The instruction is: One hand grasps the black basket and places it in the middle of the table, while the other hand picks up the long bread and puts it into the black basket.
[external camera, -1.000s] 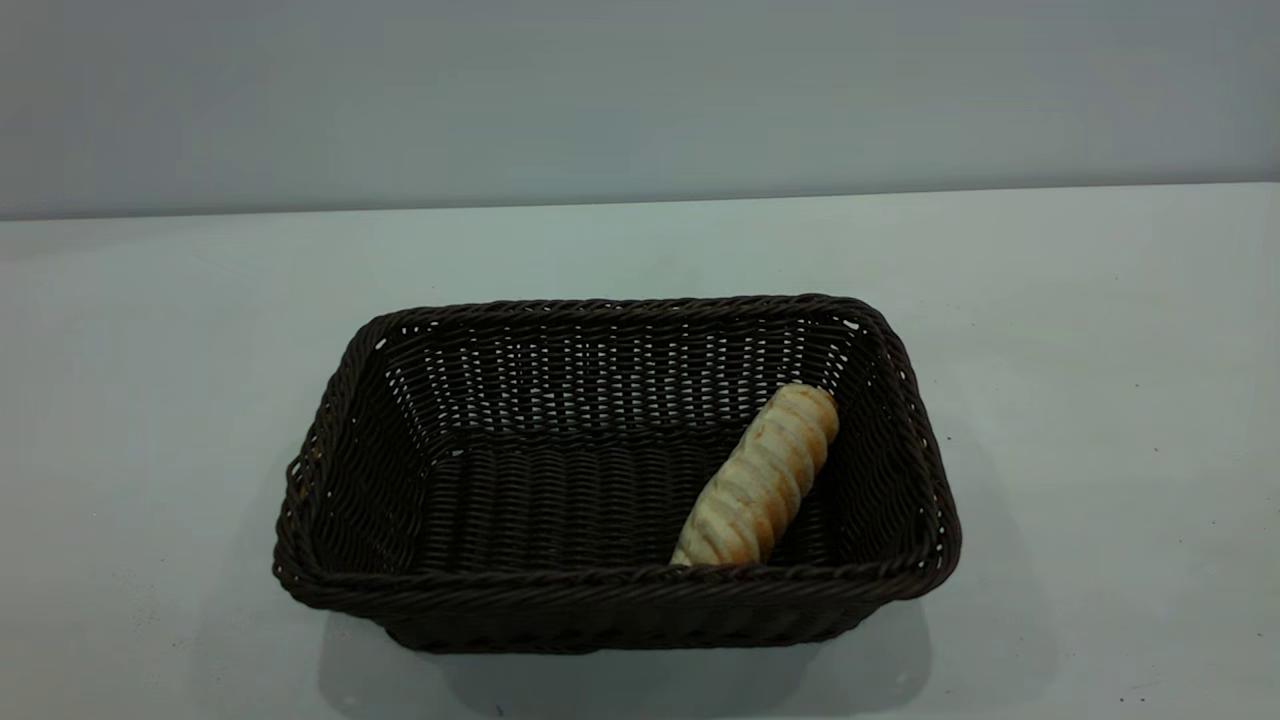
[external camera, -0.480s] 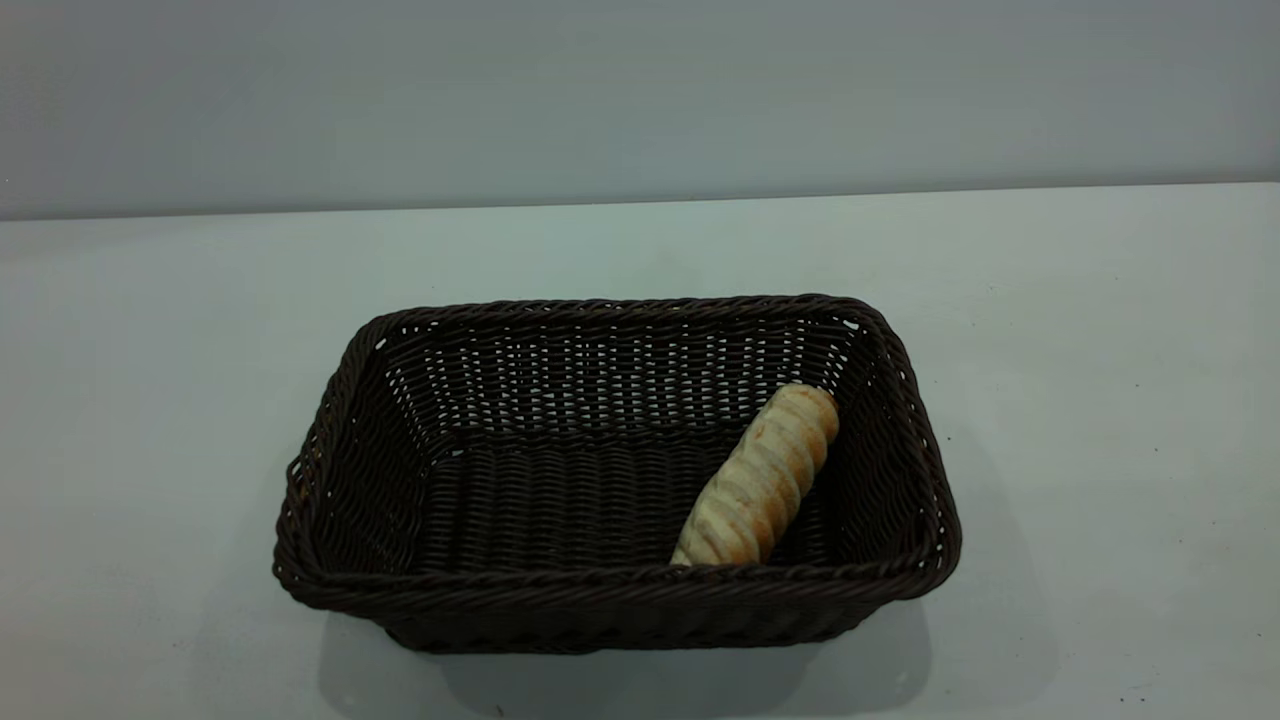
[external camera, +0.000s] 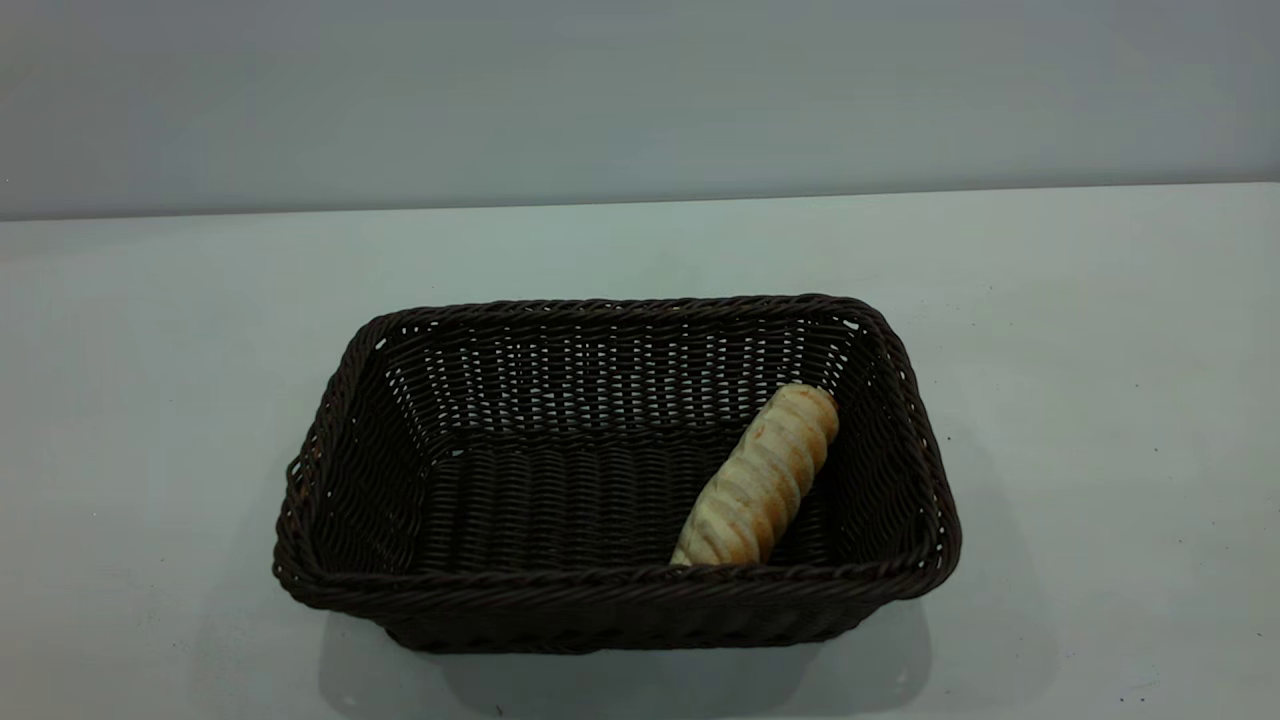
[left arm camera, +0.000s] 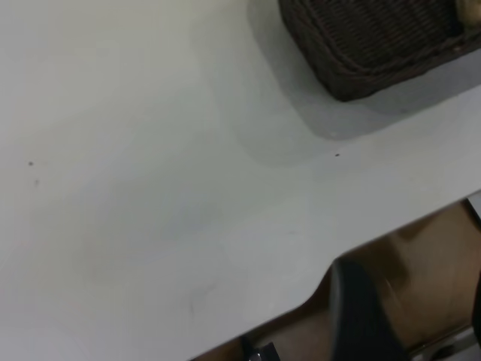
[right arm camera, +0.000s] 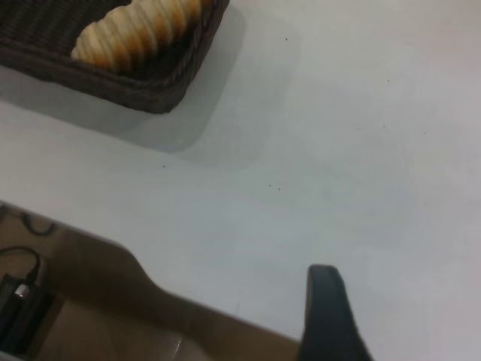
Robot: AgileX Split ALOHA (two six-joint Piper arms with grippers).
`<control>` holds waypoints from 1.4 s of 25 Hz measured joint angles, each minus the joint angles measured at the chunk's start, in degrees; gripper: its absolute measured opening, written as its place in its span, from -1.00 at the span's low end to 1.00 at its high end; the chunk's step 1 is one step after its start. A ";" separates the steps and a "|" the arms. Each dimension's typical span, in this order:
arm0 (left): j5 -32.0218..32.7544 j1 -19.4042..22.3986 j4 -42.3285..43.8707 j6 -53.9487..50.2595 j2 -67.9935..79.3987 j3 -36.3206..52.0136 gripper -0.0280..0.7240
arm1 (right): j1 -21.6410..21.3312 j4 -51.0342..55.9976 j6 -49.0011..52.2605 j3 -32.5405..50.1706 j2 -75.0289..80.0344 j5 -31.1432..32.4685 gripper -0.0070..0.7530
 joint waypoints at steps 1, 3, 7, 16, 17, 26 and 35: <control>0.00 0.00 -0.14 0.26 0.00 0.00 0.16 | 0.00 0.00 0.00 0.00 0.00 0.00 0.37; -0.04 0.00 -0.26 0.68 0.00 0.00 0.16 | 0.00 0.05 0.00 0.00 0.00 0.00 0.37; -0.16 0.00 -0.26 0.68 0.00 0.00 0.16 | 0.00 0.05 0.00 0.00 0.00 0.00 0.37; -0.16 0.00 -0.39 0.79 -0.07 0.00 0.16 | 0.00 0.05 0.00 0.00 0.00 0.00 0.36; -0.16 0.00 -0.40 0.79 -0.22 0.00 0.16 | -0.14 0.05 0.00 0.00 0.00 0.00 0.36; -0.16 16.38 -0.56 0.88 -1.48 0.00 0.16 | -10.94 0.41 0.00 0.00 -4.77 -0.02 0.36; -0.16 19.80 -0.56 0.92 -7.61 0.00 0.16 | -12.09 0.46 0.00 0.00 -8.27 0.05 0.36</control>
